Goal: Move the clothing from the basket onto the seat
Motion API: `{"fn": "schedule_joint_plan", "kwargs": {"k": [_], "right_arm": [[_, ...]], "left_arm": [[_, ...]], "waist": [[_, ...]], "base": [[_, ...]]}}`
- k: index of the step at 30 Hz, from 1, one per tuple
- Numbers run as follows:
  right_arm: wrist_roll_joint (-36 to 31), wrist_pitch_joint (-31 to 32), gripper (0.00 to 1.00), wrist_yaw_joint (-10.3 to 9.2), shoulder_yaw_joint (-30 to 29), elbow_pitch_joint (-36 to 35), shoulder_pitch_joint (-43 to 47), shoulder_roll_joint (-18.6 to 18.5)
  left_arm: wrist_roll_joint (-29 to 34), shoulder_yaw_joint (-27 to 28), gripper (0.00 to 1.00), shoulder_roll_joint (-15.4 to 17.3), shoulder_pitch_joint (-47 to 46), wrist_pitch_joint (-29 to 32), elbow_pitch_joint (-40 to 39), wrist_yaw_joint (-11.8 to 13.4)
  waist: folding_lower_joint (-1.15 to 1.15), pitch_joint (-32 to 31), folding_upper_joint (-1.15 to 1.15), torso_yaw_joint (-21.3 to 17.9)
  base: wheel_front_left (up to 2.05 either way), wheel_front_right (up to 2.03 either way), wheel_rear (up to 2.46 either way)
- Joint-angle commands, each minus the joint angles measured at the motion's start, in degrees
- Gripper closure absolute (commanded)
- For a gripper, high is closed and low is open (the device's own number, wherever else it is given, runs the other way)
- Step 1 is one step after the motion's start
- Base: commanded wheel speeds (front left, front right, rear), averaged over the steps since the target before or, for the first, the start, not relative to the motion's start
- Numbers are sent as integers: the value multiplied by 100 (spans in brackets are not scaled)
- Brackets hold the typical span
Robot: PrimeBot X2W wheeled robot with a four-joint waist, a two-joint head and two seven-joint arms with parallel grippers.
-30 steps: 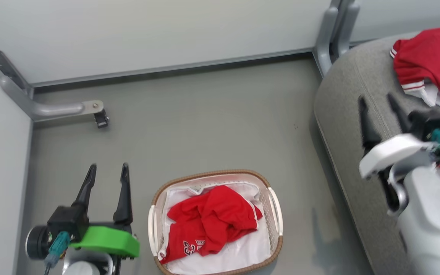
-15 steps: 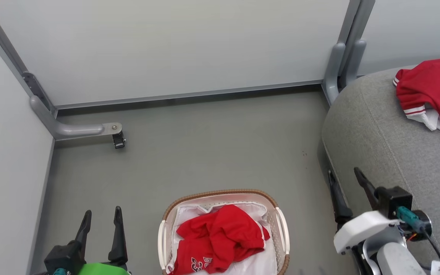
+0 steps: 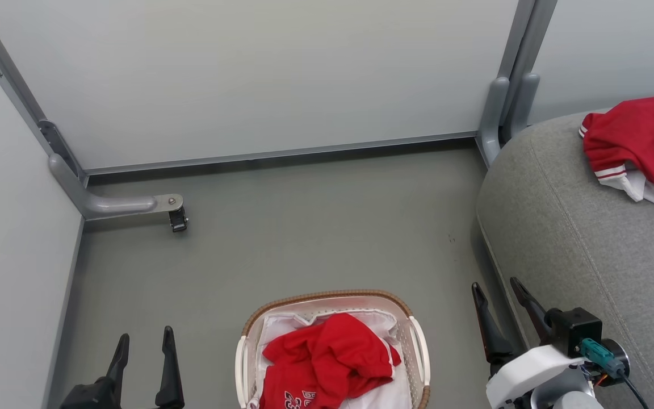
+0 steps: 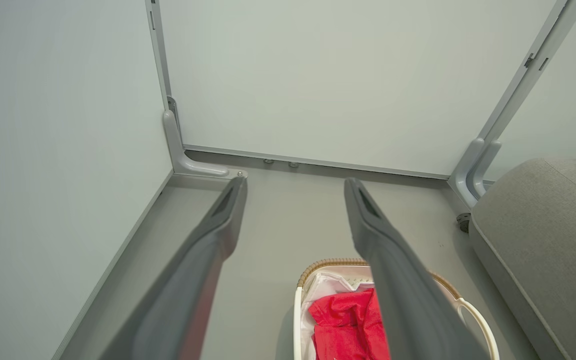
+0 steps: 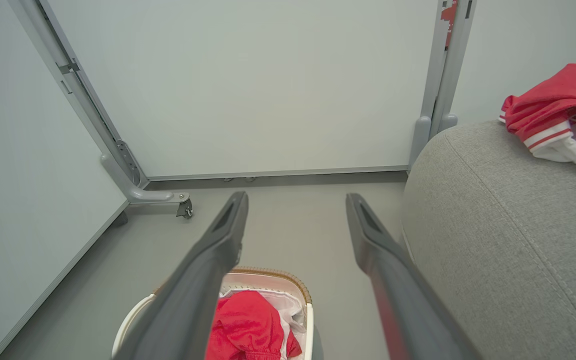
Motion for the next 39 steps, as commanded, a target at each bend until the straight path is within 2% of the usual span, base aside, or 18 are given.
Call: {"fn": "schedule_joint_plan", "kwargs": {"k": [1,28,39], "right_arm": [[43,-27,0,-7,1,-30,85,-21],[2,-28,0,-7,32,-72,72,-20],[-126,-28,0,-7,-90,-248,-189,-20]], "left_arm": [[75,19,0,-34,33,3,27,-36],[205,140,0,-105,-55,3,96,-182],[364,-29,0,-114,-398,3,107,-237]], "waist": [[1,-5,0,10],[1,77,0,29],[1,597,0,-58]], "base": [[0,0,0],[0,0,0],[0,0,0]]}}
